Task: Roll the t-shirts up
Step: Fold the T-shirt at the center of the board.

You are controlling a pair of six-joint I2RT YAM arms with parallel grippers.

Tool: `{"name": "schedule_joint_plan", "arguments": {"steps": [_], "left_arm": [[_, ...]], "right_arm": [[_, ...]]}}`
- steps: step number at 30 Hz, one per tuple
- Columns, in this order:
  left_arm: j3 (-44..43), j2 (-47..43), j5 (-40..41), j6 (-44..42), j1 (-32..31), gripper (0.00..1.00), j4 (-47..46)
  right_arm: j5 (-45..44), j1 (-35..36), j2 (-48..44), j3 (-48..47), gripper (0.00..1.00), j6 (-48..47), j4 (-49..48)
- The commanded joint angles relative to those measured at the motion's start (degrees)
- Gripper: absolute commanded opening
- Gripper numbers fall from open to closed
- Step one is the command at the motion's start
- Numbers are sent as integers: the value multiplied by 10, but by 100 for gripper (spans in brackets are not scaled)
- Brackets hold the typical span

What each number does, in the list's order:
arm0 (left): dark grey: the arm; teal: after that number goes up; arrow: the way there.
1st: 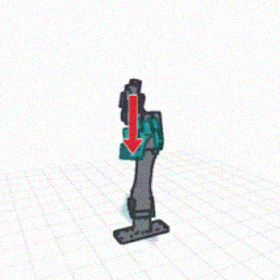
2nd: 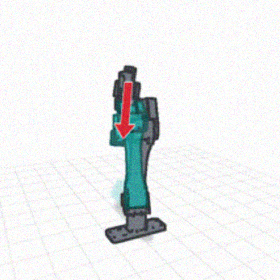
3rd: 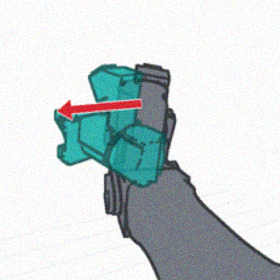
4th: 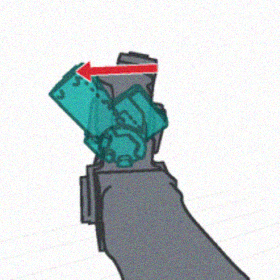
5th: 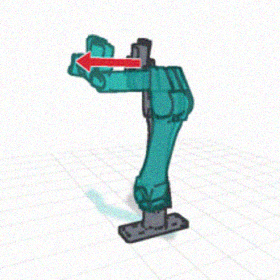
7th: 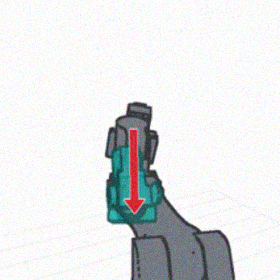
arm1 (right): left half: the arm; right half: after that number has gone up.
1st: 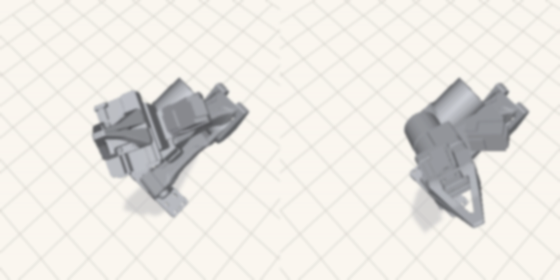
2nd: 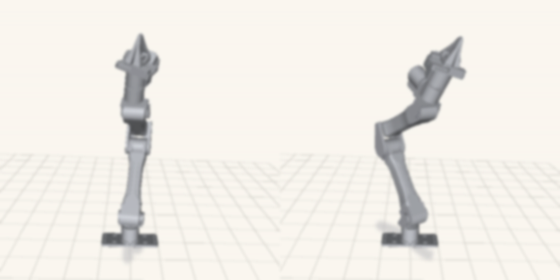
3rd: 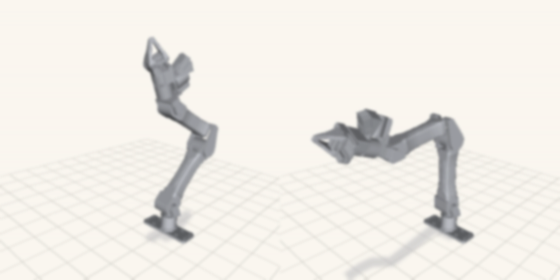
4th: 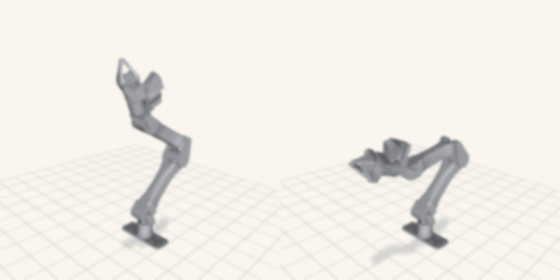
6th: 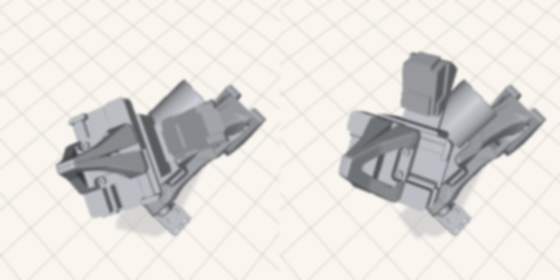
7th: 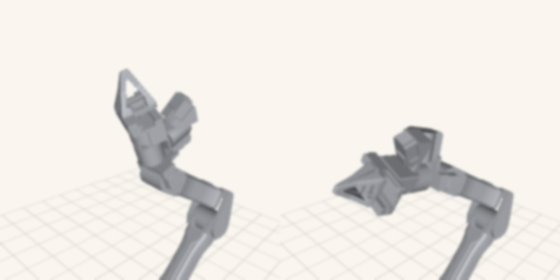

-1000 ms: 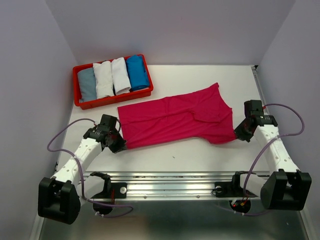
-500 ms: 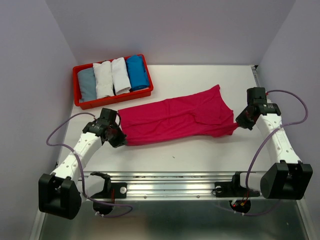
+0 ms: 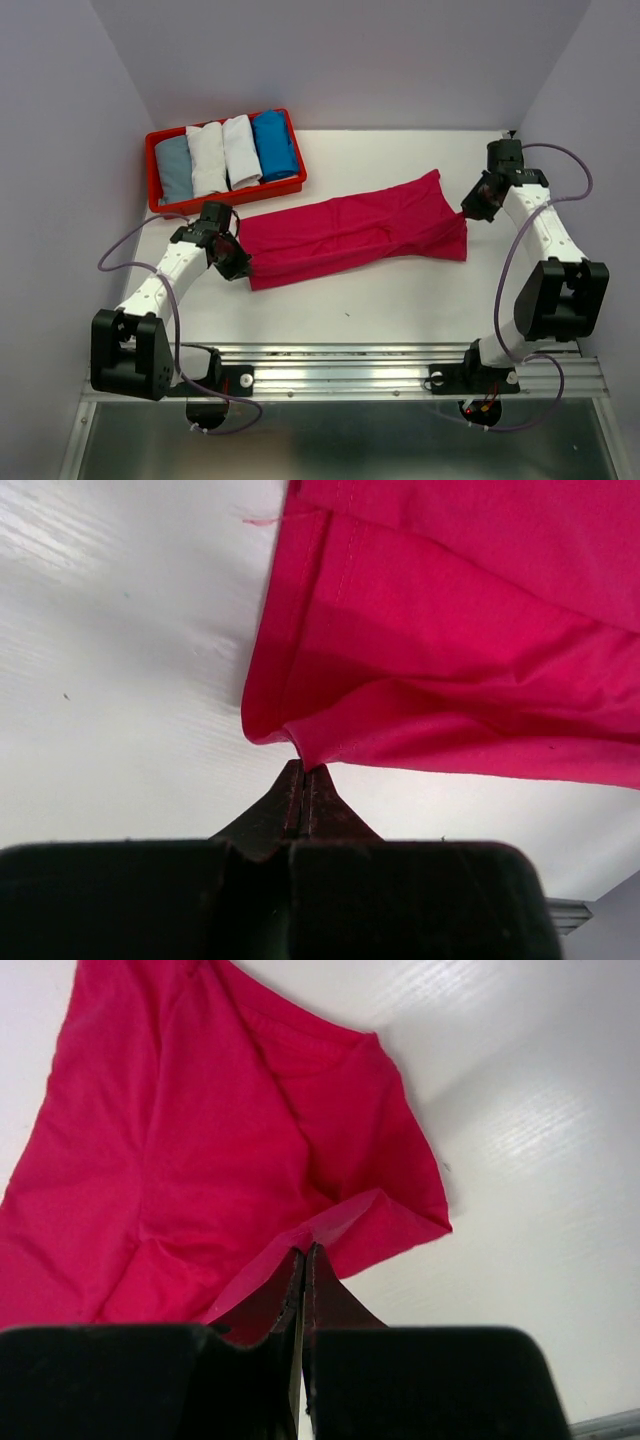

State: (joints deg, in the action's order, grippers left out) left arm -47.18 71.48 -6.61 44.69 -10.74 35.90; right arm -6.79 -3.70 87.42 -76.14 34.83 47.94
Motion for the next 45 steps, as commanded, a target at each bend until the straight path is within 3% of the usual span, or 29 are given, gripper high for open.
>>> {"name": "schedule_joint_plan", "arguments": {"steps": [1, 23, 26, 27, 30, 38, 45], "left_arm": [[-27, 17, 8, -23, 13, 0, -8], [-41, 90, 25, -56, 53, 0, -57], [-53, 114, 19, -61, 55, 29, -59], [-62, 122, 15, -67, 54, 50, -59], [-77, 121, 28, -72, 54, 70, -47], [-105, 79, 60, -73, 54, 73, -35], [-113, 59, 60, -75, 54, 73, -24]], "right_arm": [[21, -3, 33, -56, 1, -19, -39], [84, 32, 258, -244, 2, -35, -70], [92, 32, 291, -277, 30, -35, -70], [85, 32, 301, -297, 46, -31, -61], [71, 32, 267, -258, 56, -27, -93], [143, 68, 208, -91, 50, -26, -162], [161, 86, 233, -41, 51, 1, -201]]}}
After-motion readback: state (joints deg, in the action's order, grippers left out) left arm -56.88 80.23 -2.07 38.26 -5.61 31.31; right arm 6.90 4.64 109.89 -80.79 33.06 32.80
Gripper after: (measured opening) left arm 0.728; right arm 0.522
